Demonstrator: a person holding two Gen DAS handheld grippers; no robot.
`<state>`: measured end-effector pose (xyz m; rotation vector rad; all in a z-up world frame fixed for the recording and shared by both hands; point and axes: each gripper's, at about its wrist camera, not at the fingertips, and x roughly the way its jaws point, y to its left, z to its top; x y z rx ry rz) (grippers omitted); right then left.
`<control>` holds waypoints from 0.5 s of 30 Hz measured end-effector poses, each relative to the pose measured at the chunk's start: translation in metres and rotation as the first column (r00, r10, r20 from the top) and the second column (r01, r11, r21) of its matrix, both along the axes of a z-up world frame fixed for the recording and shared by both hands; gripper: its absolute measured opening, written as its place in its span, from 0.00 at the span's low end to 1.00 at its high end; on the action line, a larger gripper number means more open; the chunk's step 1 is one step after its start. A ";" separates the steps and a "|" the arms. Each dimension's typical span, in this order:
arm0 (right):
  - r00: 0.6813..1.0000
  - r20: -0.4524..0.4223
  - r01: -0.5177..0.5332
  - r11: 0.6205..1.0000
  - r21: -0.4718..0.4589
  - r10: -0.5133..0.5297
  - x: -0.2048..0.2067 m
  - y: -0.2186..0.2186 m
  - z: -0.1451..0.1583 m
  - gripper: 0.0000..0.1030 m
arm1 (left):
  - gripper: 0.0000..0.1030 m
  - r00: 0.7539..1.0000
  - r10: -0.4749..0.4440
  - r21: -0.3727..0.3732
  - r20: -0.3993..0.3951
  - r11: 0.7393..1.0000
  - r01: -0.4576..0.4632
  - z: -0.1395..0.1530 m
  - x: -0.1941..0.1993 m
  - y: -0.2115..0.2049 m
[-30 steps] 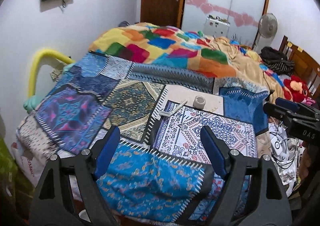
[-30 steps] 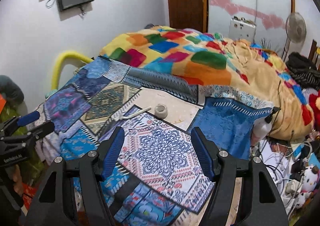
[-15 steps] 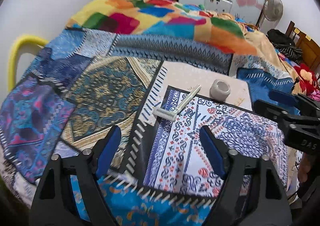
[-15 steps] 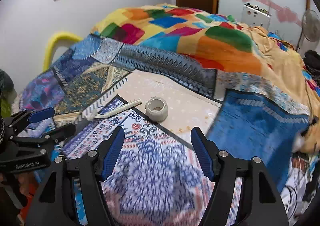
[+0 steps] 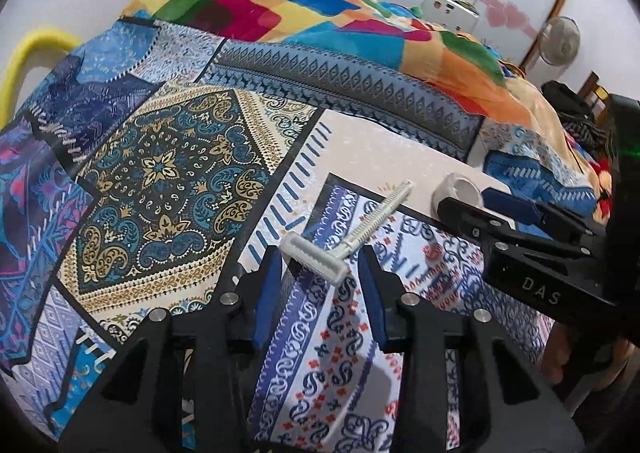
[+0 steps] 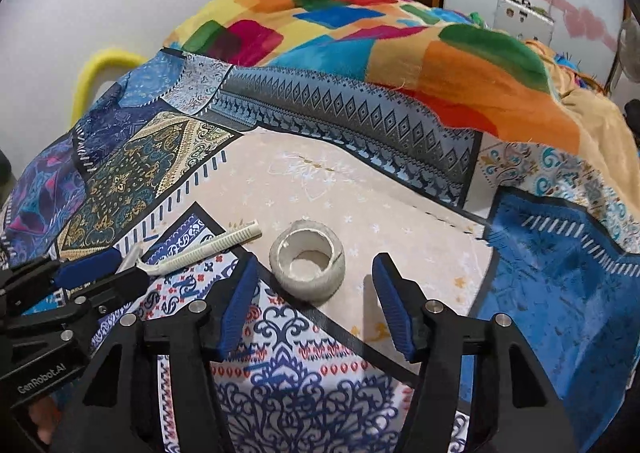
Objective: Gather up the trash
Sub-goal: 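Grasp the clear tape roll by its rim with the right tool, then carry the razor and tape roll with both tools over the white bin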
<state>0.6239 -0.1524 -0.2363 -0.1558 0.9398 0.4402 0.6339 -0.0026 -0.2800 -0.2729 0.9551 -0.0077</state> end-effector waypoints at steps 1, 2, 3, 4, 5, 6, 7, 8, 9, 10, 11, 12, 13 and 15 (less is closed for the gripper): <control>1.000 -0.006 0.008 1.000 -0.002 -0.008 0.002 0.000 -0.002 0.53 | 0.27 1.000 0.008 -0.001 -0.004 1.000 -0.008 -0.002 0.002 0.001; 1.000 -0.016 0.011 1.000 -0.008 -0.011 0.003 0.002 -0.004 0.51 | 0.25 1.000 0.022 -0.003 -0.006 1.000 -0.022 -0.004 0.002 0.002; 0.999 -0.030 0.017 1.000 -0.018 -0.017 0.005 0.003 -0.007 0.45 | 0.19 0.999 0.038 -0.003 0.002 0.999 -0.038 -0.004 0.002 0.003; 1.000 -0.009 0.027 0.999 -0.030 -0.028 0.003 0.004 -0.006 0.38 | 0.16 0.999 0.045 -0.014 0.003 0.999 -0.045 -0.004 0.002 0.004; 1.000 -0.013 0.019 0.999 -0.033 -0.019 0.002 0.005 -0.006 0.34 | 0.16 0.999 0.053 -0.024 0.006 0.998 -0.052 -0.004 0.001 0.005; 1.000 -0.012 0.020 0.999 -0.036 -0.021 0.001 0.006 -0.006 0.34 | 0.14 0.998 0.066 -0.028 0.009 0.997 -0.066 -0.005 -0.001 0.007; 1.000 -0.010 0.025 0.999 -0.028 -0.026 0.000 0.005 -0.006 0.34 | 0.14 0.997 0.070 -0.027 0.010 0.997 -0.070 -0.004 -0.002 0.007; 1.000 -0.011 0.026 1.000 -0.015 -0.026 -0.001 0.004 -0.005 0.34 | 0.14 0.997 0.072 -0.024 0.010 0.997 -0.072 -0.004 -0.002 0.008; 1.000 -0.014 0.027 1.000 -0.001 -0.027 -0.005 0.001 -0.005 0.34 | 0.14 0.997 0.074 -0.023 0.011 0.997 -0.074 -0.004 -0.004 0.008; 0.999 -0.016 0.031 1.000 0.007 -0.031 -0.007 -0.001 -0.004 0.34 | 0.14 0.997 0.075 -0.022 0.012 0.997 -0.075 -0.003 -0.008 0.009; 0.999 -0.019 0.037 0.999 0.017 -0.036 -0.011 -0.004 -0.003 0.34 | 0.14 0.997 0.075 -0.020 0.014 0.997 -0.075 -0.002 -0.010 0.009; 0.999 -0.020 0.038 0.999 0.023 -0.038 -0.012 -0.005 -0.002 0.34 | 0.14 0.997 0.076 -0.014 0.018 0.997 -0.076 0.000 -0.012 0.009; 0.999 -0.021 0.039 0.999 0.028 -0.039 -0.016 -0.007 0.000 0.33 | 0.14 0.997 0.078 -0.007 0.025 0.997 -0.078 0.003 -0.016 0.009; 0.999 -0.011 0.041 0.999 0.028 -0.041 -0.023 -0.010 0.005 0.33 | 0.13 0.996 0.078 0.005 0.037 0.997 -0.078 0.010 -0.025 0.009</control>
